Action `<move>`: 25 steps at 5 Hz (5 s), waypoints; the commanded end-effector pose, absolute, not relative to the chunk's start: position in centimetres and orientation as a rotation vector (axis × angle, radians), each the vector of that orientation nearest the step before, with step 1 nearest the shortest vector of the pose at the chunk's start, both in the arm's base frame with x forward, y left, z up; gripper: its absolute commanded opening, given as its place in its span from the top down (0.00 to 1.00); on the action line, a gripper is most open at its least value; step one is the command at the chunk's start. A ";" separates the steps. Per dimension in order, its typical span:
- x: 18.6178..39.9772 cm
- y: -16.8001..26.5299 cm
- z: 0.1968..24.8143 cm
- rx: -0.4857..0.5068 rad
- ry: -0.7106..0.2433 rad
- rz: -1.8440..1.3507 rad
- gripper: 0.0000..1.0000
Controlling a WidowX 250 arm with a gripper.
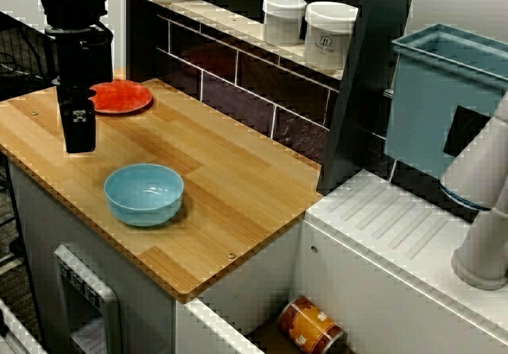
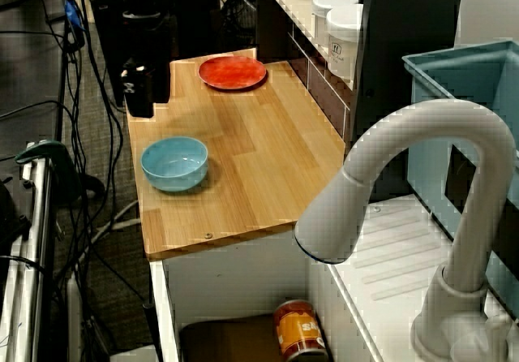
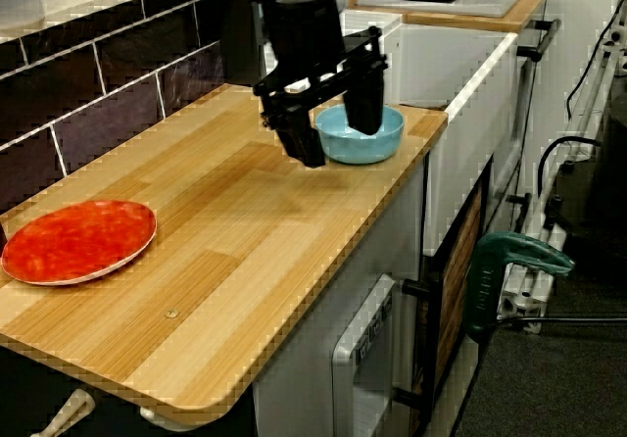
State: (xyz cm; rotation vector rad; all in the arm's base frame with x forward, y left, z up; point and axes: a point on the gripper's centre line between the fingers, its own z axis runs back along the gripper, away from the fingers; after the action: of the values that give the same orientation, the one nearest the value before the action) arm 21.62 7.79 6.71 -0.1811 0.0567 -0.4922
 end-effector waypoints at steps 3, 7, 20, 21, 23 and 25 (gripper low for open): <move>19.3 0.7 4.8 -0.001 0.000 -0.449 0.00; 20.8 0.2 4.0 -0.044 0.027 -0.348 0.00; 31.3 0.3 7.1 -0.157 -0.110 -0.158 0.00; 31.7 0.5 6.5 -0.145 -0.105 -0.149 0.00; 31.6 1.5 5.7 -0.116 -0.102 -0.145 0.00; 30.9 3.4 6.1 -0.049 -0.016 -0.215 0.00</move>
State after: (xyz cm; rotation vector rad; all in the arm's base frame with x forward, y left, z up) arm 30.05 2.34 4.54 -0.0662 0.0380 -0.2158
